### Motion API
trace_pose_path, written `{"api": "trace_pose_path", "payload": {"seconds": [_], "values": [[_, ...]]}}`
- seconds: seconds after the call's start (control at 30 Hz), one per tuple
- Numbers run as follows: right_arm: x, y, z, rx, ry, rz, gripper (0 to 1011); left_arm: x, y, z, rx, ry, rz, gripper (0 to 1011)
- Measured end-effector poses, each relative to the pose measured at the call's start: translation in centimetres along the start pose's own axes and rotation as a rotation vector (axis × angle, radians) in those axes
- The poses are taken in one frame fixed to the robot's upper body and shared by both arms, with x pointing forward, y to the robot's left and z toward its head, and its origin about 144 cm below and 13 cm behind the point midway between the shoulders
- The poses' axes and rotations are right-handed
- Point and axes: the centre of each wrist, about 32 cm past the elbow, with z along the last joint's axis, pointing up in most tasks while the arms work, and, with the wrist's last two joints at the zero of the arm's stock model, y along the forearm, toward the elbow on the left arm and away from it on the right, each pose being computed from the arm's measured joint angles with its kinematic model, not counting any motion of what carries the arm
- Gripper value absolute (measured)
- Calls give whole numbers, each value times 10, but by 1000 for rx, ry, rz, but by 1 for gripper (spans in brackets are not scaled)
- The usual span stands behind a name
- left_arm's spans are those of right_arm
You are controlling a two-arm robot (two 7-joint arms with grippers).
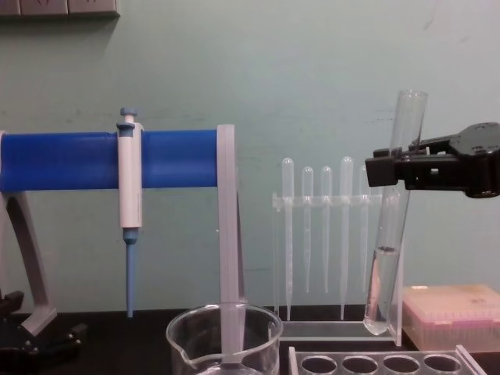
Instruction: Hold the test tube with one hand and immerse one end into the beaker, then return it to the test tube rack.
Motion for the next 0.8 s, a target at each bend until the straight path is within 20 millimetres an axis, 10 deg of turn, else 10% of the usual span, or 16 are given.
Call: {"api": "trace_pose_path", "payload": {"seconds": [0.8], "values": [[0, 0, 0, -3, -1, -2, 224, 0, 0, 0, 0, 0, 0, 1000]]}}
